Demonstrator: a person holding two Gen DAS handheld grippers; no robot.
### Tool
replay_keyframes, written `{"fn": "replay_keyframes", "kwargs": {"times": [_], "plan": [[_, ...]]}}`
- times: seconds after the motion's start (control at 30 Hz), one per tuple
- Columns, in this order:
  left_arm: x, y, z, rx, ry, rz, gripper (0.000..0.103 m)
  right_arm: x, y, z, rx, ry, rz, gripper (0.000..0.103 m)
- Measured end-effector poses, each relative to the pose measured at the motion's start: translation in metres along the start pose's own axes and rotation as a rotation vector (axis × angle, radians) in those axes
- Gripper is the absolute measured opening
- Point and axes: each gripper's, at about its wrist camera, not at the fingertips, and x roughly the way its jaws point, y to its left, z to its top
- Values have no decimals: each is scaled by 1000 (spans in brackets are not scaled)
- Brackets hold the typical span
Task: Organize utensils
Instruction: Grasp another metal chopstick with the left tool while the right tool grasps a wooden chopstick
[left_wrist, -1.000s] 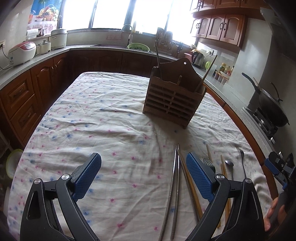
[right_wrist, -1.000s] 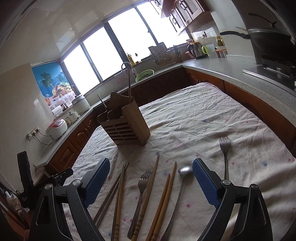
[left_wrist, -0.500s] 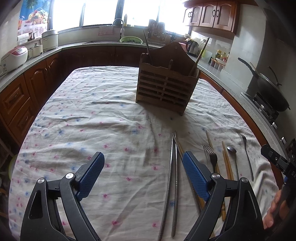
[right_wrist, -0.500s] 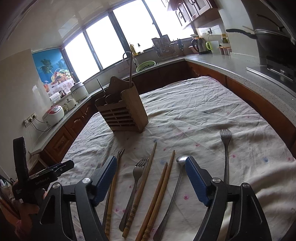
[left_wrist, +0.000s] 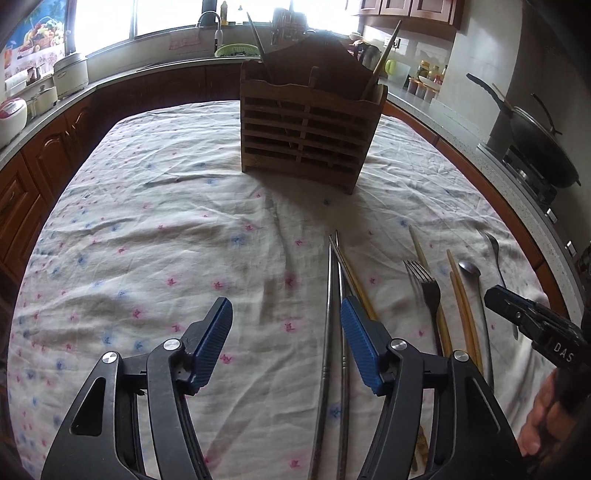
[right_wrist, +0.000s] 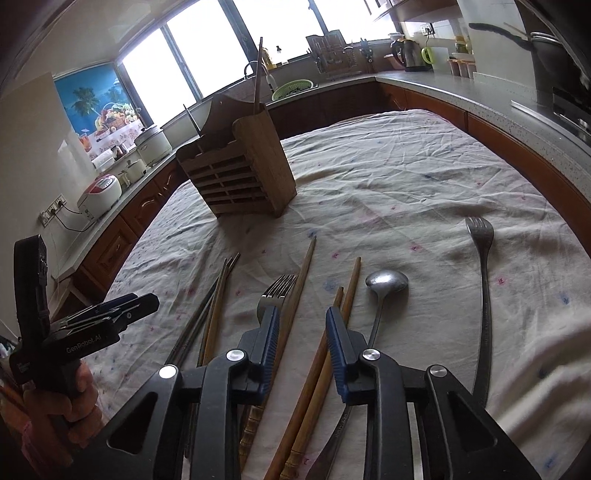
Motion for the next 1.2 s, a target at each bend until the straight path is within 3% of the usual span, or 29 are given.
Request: {"fn": "replay_keyframes", "kwargs": {"times": [0.23,0.3,0.43,0.9,1.07,1.2], "plan": [[27,-10,10,51,57,3,55,23,0,-2,-13,75,-16,22],[36,-15,12,84,79,13,51,31,-3,-3,-9,102,-25,16],[53,-23,11,124,121,12,39,38,-7,-3,-6,122,-34,14],[80,-35,42,201,112,14,38,57,-1,14,-64,136,-63,13],[82,-41,43,233,87,3,9,59,6,13,-127,125,-100,10],[77,-32,42,188,84,-23,4,57,-1,15,-74,119,-72,6]]}}
